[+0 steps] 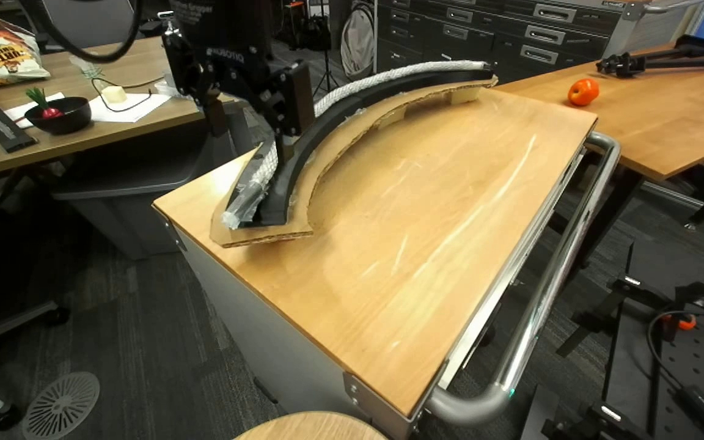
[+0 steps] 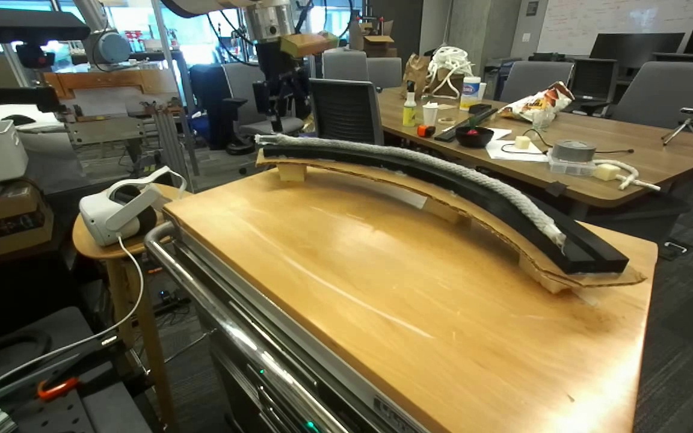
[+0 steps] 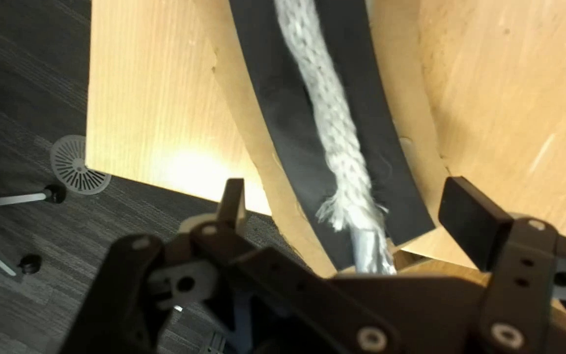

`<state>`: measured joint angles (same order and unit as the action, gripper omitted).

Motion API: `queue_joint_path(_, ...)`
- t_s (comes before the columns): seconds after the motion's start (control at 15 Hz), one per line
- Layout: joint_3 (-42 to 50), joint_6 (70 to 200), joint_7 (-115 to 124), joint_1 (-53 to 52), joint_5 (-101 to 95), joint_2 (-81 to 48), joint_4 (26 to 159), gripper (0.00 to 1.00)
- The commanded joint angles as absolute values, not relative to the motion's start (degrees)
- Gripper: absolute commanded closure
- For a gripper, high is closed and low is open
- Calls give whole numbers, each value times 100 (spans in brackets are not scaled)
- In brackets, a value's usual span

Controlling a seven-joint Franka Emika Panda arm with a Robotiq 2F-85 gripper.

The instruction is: Put the rope on the counter

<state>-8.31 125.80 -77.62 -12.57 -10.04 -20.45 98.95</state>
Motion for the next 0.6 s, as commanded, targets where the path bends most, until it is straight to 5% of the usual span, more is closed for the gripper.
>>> queue_joint_path(0.0,-1106,12192,-8178,-1067,-799,-2902,8876,27)
queue_joint_path(0.53,-1217,11326,-8479,-970,-639,-3052,8459,85)
